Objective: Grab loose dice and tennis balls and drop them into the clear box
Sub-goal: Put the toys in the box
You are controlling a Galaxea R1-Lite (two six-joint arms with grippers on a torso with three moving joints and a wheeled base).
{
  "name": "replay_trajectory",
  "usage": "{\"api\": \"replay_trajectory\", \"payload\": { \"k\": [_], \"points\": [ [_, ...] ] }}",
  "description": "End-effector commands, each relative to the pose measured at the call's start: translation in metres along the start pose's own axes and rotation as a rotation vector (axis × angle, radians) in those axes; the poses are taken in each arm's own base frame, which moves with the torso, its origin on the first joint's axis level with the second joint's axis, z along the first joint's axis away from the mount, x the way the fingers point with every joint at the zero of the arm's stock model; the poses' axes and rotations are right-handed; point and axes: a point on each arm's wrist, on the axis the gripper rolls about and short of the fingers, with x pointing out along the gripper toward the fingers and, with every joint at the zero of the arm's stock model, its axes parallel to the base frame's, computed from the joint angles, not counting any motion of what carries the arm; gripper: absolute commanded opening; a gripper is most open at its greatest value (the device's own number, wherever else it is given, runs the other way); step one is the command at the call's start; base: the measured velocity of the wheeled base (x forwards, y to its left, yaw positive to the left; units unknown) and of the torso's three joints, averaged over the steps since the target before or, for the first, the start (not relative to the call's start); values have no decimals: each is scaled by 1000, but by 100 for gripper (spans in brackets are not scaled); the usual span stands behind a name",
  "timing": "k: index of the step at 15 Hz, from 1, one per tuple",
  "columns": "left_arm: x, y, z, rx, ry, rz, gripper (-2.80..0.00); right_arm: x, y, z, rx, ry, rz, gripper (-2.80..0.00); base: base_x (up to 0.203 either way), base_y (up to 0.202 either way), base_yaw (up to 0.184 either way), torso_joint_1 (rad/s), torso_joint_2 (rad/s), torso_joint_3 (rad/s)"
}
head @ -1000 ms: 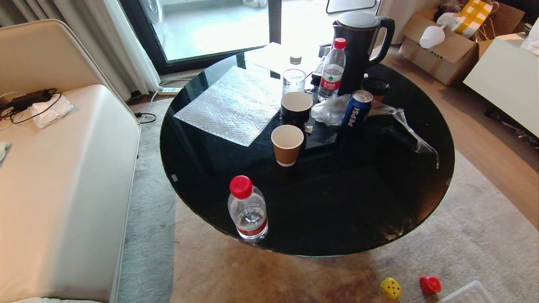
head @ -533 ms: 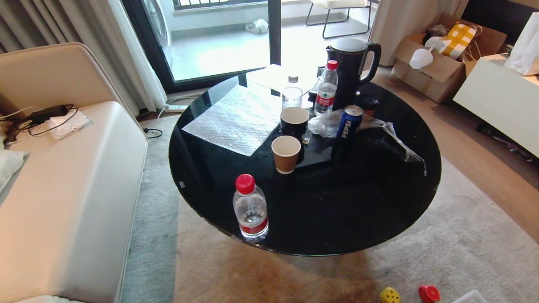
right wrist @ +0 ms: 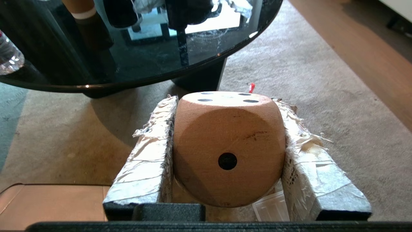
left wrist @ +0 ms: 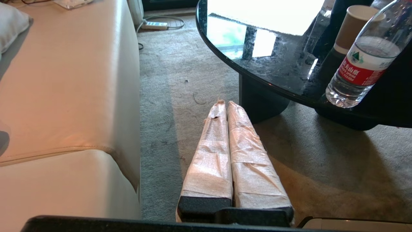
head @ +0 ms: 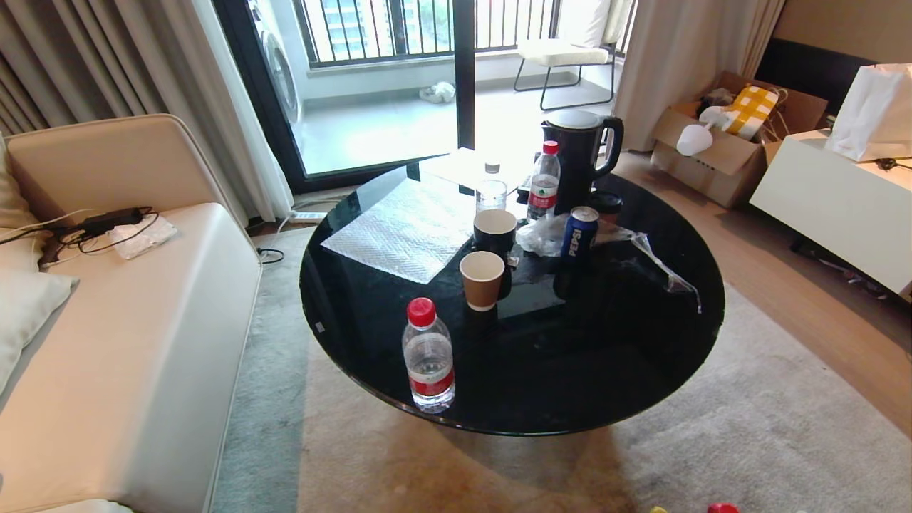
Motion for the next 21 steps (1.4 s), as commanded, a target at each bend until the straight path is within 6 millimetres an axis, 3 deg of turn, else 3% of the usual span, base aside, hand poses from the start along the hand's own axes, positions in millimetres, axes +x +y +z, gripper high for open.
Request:
{"api": "replay_trajectory", "payload": {
  "k": [1,15,21],
  "points": [
    [0,0,0,0,0,0,-280,0,0,0,-1,4,1,-280,0,0,0,5,-3,206],
    [0,0,0,0,2,1,-280,0,0,0,-1,4,2,-280,0,0,0,3,2,203],
    [0,0,0,3,2,-1,-280,0,0,0,-1,4,1,-280,0,0,0,1,1,40]
  ]
}}
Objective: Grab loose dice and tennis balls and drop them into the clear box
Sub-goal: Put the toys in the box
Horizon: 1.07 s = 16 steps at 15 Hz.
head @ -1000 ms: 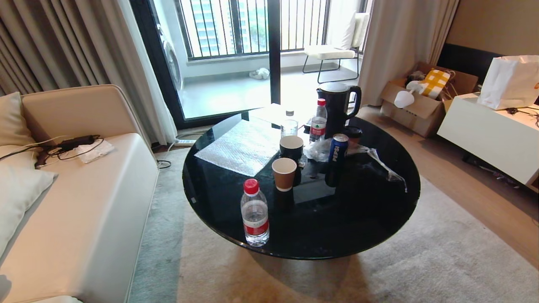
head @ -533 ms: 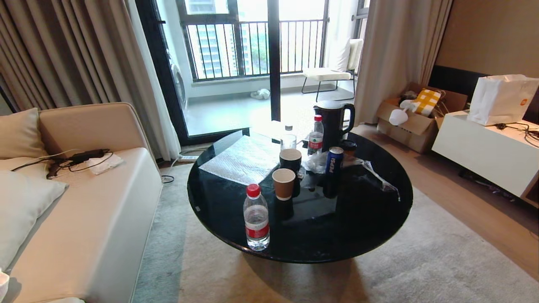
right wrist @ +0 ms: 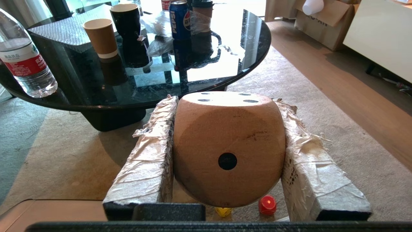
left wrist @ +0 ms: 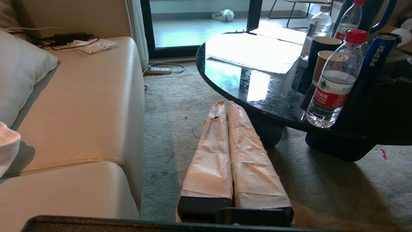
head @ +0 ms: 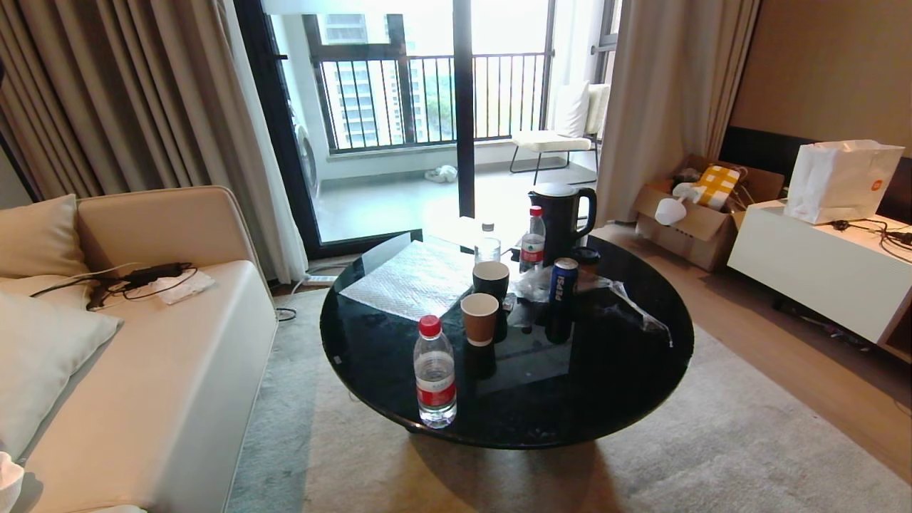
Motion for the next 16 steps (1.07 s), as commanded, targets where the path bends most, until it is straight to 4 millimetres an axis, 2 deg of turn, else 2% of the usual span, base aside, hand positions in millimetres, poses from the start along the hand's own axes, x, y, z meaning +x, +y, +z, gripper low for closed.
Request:
{"api": "replay_trajectory", "payload": {
  "k": [1,16],
  "points": [
    [0,0,0,-1,2,1,-280,0,0,0,-1,3,2,-280,0,0,0,0,0,0],
    [0,0,0,7,2,1,-280,0,0,0,-2,2,1,-280,0,0,0,0,0,0]
  ]
}}
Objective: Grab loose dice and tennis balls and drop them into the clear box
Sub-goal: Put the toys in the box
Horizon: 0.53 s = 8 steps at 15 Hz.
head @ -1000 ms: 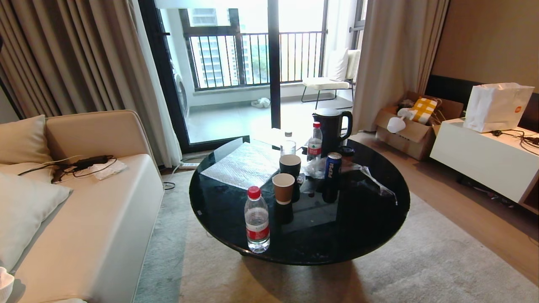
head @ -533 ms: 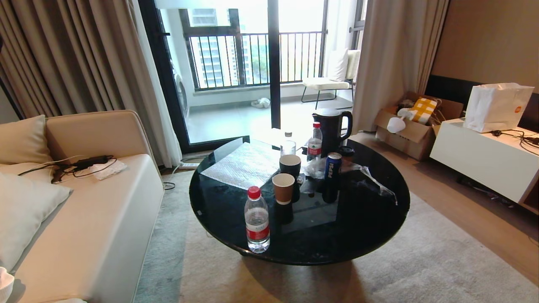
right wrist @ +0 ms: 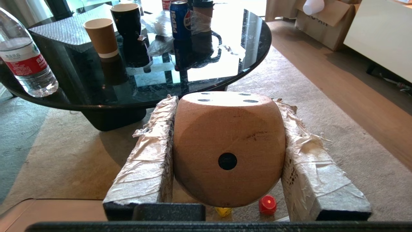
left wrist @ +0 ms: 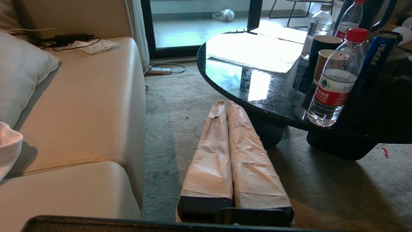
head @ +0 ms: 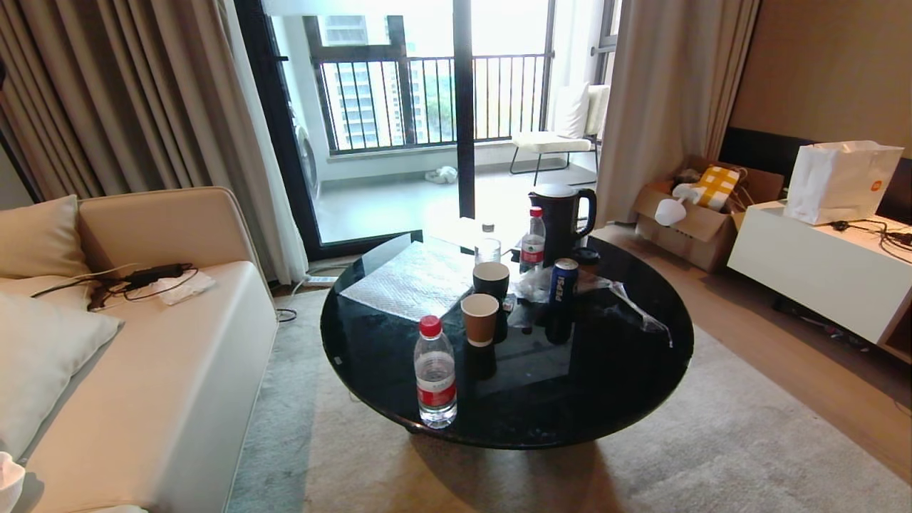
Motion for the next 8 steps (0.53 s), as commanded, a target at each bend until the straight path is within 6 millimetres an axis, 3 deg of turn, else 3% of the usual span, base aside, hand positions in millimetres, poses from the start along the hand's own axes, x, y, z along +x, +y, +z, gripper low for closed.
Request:
{"api": "replay_trajectory", "payload": {
  "k": [1,3,8],
  "points": [
    [0,0,0,-2,0,2,-280,0,0,0,-1,3,1,-280,0,0,0,0,0,0],
    [0,0,0,-2,3,2,-280,0,0,0,-2,3,1,-280,1,3,-48,2,0,0],
    [0,0,0,-2,2,2,-280,0,0,0,-3,3,3,-280,1,11,-161,-2,4,2]
  ]
}}
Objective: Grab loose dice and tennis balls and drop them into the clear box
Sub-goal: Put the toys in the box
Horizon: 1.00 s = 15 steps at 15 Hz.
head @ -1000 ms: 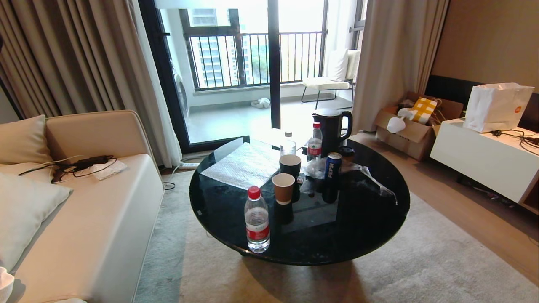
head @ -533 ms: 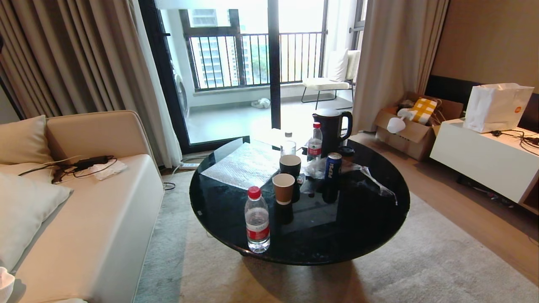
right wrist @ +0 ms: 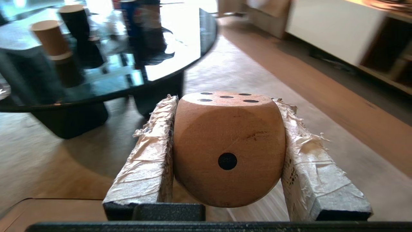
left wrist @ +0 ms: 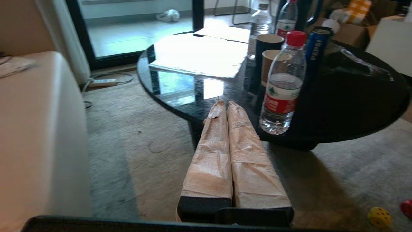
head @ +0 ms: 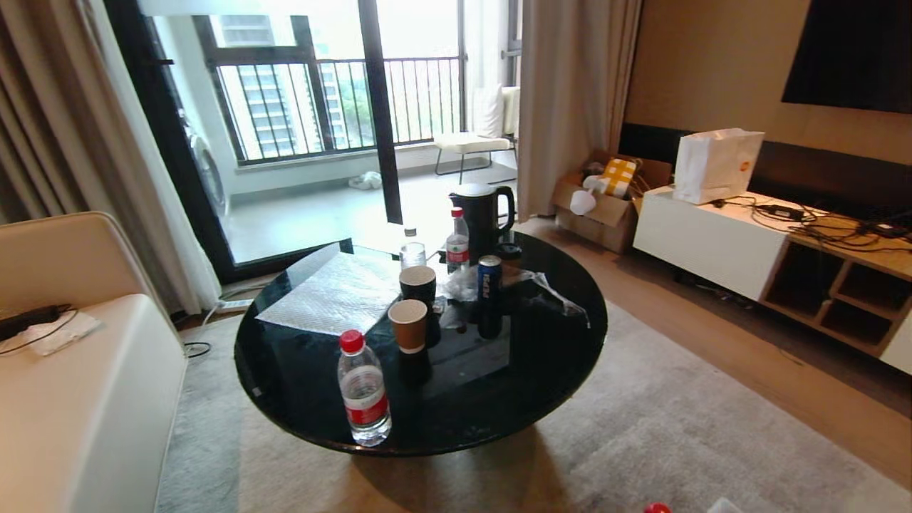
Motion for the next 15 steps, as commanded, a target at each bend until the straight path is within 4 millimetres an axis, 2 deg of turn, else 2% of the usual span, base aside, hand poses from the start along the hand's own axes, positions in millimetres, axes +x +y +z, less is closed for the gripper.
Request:
{"api": "replay_trajectory", "payload": {
  "k": [1,9,15],
  "points": [
    [0,0,0,0,0,-1,-280,0,0,0,-2,3,0,-280,-1,11,-164,2,-2,-2],
    [0,0,0,-2,0,1,-280,0,0,0,0,3,0,-280,1,10,-154,-2,2,4],
    [0,0,0,0,0,0,-280,0,0,0,1,3,-1,-280,0,0,0,0,0,0]
  ]
}}
